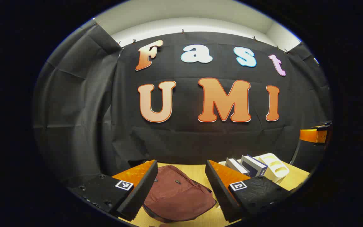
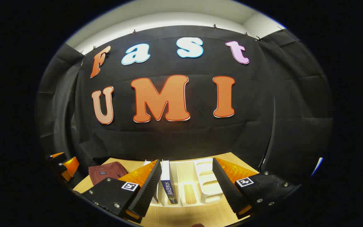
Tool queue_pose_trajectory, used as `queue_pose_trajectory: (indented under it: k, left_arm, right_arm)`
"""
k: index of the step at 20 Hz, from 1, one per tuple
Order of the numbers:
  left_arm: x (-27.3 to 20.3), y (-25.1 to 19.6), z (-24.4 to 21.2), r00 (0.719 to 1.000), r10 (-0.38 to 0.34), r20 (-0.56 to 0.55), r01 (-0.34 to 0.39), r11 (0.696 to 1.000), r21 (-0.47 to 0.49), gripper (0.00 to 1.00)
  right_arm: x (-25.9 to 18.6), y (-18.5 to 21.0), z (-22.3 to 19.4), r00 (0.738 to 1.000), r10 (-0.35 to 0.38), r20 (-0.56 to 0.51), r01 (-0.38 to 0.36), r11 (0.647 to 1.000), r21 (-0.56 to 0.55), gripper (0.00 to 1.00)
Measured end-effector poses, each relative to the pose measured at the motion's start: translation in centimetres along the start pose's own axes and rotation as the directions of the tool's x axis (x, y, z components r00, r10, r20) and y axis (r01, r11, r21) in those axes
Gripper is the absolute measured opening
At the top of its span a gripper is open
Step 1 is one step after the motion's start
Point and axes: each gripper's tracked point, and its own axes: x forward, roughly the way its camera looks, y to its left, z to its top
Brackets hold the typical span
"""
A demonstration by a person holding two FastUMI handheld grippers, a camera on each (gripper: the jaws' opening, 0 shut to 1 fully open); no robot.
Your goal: Open the schoolbag, grab two books from the bookshelf and put them into the schoolbag.
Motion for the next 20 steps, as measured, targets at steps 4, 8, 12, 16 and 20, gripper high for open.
queue_pose_trajectory:
  k: [4, 8, 12, 16, 20]
  left_arm:
    - [0.3, -1.2, 0.0, 1.000, 0.001, -0.007, -0.001, 1.000, -0.003, 0.95]
    - [0.7, -2.9, 0.8, 1.000, -0.010, 0.009, 0.010, 1.000, 0.020, 0.95]
    - [1.1, -4.3, 1.0, 1.000, -0.029, 0.006, 0.029, 0.999, 0.022, 0.95]
    - [1.1, -4.9, 1.4, 0.999, -0.040, 0.017, 0.039, 0.999, 0.029, 0.95]
    - [1.1, -4.9, 1.6, 0.999, -0.047, 0.019, 0.046, 0.999, 0.028, 0.95]
  right_arm:
    - [0.4, -0.6, -0.3, 0.999, 0.032, -0.029, -0.031, 0.999, 0.029, 0.96]
    - [0.4, -1.4, -0.7, 0.998, 0.036, -0.043, -0.036, 0.999, 0.015, 0.96]
    - [0.3, -1.7, -0.1, 0.999, 0.039, -0.019, -0.039, 0.999, -0.002, 0.96]
    - [0.3, -2.0, -0.2, 0.999, 0.040, -0.011, -0.040, 0.999, -0.011, 0.96]
    - [0.4, -2.1, -0.5, 0.999, 0.037, -0.013, -0.037, 0.999, 0.004, 0.96]
